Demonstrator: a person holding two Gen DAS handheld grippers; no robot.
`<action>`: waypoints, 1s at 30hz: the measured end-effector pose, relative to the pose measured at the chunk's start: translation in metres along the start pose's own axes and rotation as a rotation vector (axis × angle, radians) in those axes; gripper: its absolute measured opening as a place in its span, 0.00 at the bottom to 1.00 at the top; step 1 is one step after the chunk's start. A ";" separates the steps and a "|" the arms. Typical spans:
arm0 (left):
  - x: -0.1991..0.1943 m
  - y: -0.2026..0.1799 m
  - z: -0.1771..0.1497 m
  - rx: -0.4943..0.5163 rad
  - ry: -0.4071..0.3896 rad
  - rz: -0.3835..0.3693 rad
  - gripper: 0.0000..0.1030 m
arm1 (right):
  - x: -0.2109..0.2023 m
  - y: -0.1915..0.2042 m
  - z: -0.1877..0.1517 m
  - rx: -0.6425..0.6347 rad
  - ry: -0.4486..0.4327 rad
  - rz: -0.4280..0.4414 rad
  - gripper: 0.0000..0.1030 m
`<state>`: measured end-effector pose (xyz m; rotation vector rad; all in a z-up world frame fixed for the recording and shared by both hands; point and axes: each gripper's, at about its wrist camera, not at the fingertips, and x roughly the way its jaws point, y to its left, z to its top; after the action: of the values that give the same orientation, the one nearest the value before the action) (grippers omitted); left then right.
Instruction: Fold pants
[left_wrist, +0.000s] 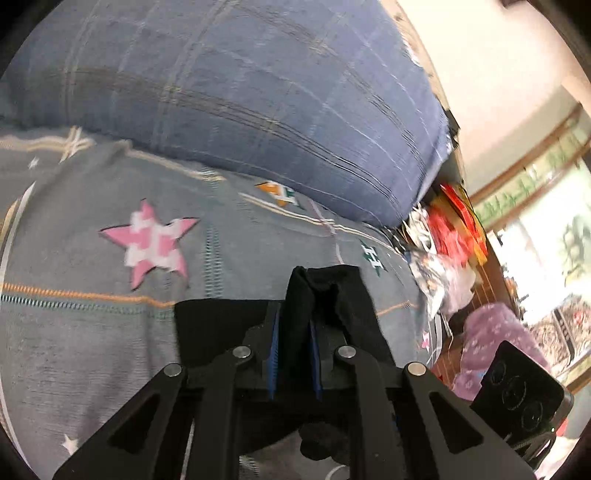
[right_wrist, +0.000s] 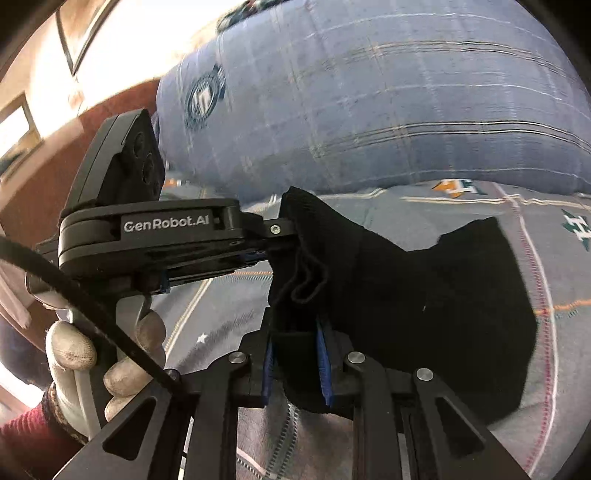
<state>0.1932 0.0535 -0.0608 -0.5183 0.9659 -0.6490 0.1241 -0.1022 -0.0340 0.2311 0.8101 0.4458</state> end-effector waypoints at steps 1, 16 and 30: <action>0.000 0.009 -0.001 -0.018 0.000 -0.003 0.13 | 0.005 0.004 0.000 -0.011 0.009 -0.003 0.21; -0.051 0.070 0.003 -0.212 -0.073 -0.019 0.47 | 0.025 0.062 -0.052 -0.274 0.127 0.043 0.77; -0.001 0.024 -0.021 -0.073 0.067 0.028 0.40 | -0.079 -0.062 0.015 0.081 -0.101 -0.121 0.79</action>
<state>0.1807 0.0682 -0.0863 -0.5493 1.0614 -0.6115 0.1057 -0.1942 0.0046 0.2759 0.7399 0.2856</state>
